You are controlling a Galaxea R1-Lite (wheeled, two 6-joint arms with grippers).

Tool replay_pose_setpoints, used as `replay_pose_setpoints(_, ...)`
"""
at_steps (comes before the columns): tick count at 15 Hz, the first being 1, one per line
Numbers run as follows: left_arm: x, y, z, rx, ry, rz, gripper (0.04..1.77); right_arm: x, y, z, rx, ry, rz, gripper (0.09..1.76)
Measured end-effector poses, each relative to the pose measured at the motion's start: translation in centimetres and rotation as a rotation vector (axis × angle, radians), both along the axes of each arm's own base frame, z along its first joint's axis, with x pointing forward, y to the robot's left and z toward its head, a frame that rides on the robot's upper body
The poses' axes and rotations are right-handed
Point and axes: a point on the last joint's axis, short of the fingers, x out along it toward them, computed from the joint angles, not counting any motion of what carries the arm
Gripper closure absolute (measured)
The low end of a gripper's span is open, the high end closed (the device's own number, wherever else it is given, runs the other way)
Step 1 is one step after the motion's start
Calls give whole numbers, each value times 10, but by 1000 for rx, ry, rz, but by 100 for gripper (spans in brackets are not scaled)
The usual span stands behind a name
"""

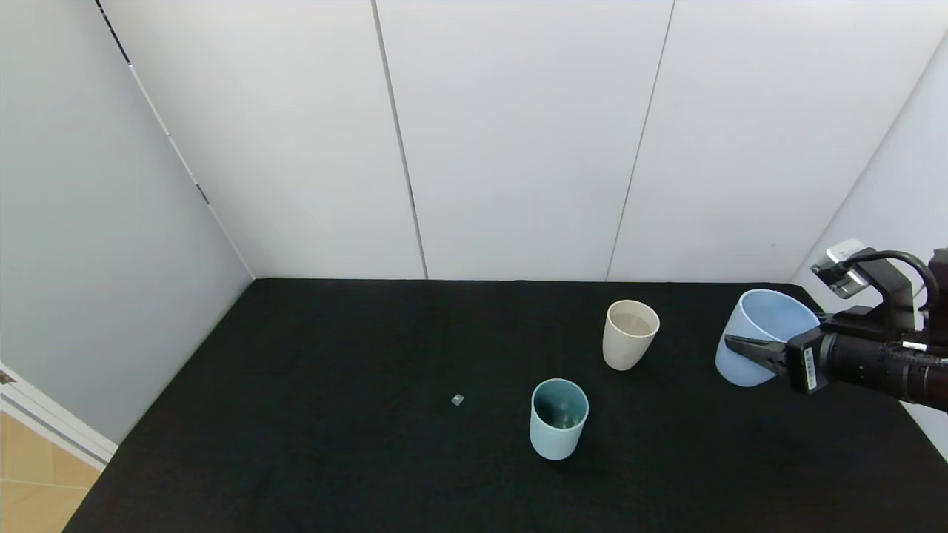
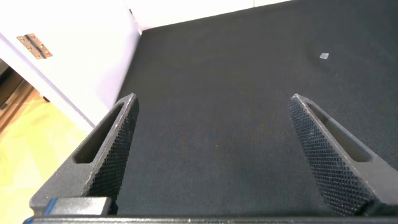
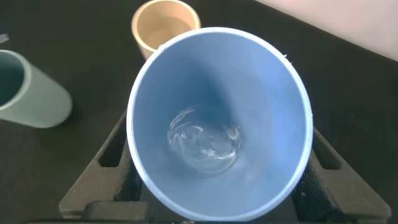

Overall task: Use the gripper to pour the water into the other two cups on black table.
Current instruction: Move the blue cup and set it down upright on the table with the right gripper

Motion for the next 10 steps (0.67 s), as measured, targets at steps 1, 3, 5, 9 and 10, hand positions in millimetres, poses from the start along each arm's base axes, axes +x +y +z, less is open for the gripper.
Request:
replay_pose_setpoints(1, 0, 0, 0, 0, 0, 0, 9, 1, -4, -7, 3, -5, -11, 54)
replay_pose_setpoints(3, 0, 0, 0, 0, 0, 0, 9, 6, -8, -20, 6, -20, -22, 54)
replay_pose_setpoints(5, 0, 0, 0, 0, 0, 0, 9, 14, -8, -38, 8, -15, -24, 55)
replay_pose_setpoints(9, 0, 0, 0, 0, 0, 0, 9, 28, -9, -70, 31, 27, -32, 55)
replay_pose_setpoints(10, 0, 0, 0, 0, 0, 0, 9, 29, -9, -77, 32, 49, -32, 55)
